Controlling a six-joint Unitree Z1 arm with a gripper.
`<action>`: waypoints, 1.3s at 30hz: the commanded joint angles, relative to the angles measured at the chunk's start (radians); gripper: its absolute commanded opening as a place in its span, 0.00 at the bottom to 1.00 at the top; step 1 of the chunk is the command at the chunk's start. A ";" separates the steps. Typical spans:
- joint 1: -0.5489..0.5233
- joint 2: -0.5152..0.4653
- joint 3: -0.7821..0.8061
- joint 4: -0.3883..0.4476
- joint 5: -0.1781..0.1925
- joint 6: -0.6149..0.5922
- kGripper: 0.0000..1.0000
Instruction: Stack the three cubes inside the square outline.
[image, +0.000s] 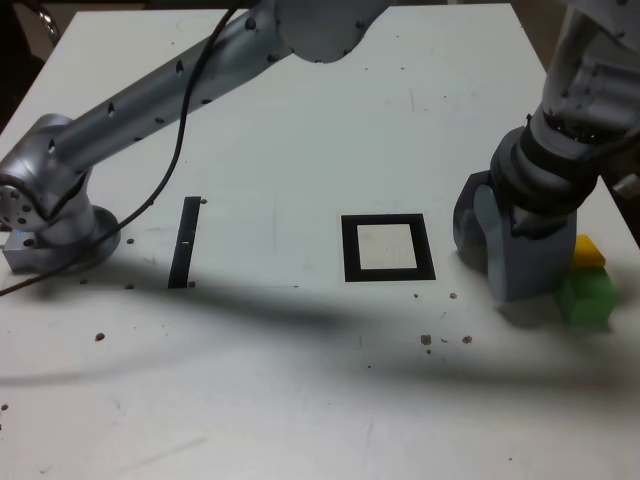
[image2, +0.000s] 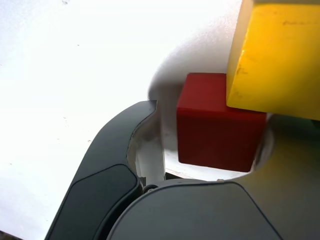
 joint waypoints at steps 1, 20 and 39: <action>0.002 0.003 -0.002 0.012 -0.002 0.003 0.29; 0.005 -0.029 0.049 0.008 -0.006 -0.016 0.28; 0.023 -0.298 0.422 -0.104 -0.041 -0.356 0.28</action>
